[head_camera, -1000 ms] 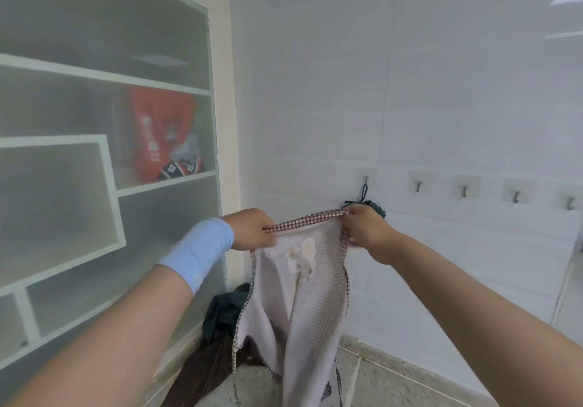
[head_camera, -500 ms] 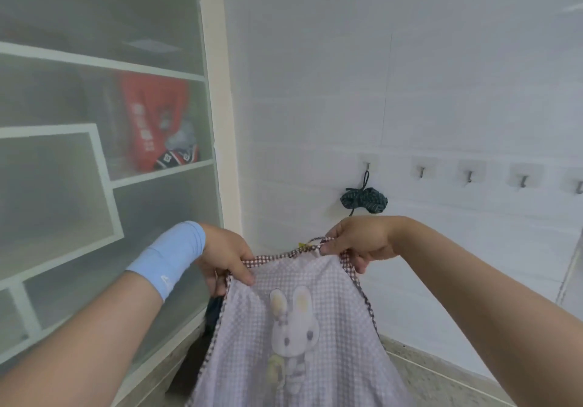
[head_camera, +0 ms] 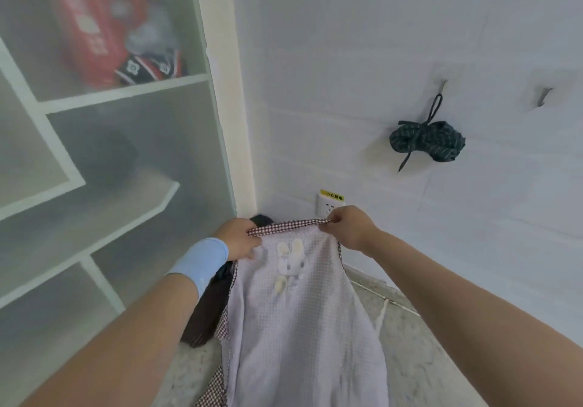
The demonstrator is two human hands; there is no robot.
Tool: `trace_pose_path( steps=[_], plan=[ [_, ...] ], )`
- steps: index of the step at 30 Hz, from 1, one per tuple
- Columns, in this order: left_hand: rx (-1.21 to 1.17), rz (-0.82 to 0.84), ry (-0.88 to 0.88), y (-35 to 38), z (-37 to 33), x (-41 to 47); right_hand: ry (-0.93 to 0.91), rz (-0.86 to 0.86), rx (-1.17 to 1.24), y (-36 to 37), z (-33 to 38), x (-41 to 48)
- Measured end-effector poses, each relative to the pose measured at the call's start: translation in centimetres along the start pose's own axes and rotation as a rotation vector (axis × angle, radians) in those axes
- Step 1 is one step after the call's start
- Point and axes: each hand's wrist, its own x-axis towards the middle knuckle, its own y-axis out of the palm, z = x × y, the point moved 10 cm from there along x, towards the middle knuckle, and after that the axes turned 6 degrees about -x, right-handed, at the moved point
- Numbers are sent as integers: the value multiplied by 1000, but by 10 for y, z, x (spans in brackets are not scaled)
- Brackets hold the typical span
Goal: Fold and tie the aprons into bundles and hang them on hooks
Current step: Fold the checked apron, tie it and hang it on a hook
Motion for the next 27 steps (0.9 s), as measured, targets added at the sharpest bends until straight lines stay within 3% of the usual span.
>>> trace_pose_path(
  steps=[5, 9, 14, 19, 22, 24, 26, 27],
  plan=[
    [97, -180, 49, 10, 25, 55, -22, 22, 1, 53, -25, 56],
    [162, -146, 24, 42, 61, 83, -57, 102, -90, 109, -50, 70],
    [279, 28, 11, 107, 121, 88, -85, 207, -208, 181, -94, 58],
    [380, 226, -28, 156, 172, 78, -196, 290, -494, 244, -126, 32],
    [465, 553, -71, 198, 194, 61, -139, 490, -591, 274, -147, 7],
    [470, 774, -196, 220, 210, 44, -62, 667, -621, 290, -163, -11],
    [504, 772, -222, 227, 211, 45, -4, 667, -600, 294, -172, -15],
    [513, 669, -161, 226, 202, 55, 22, 605, -558, 290, -173, -12]
  ],
)
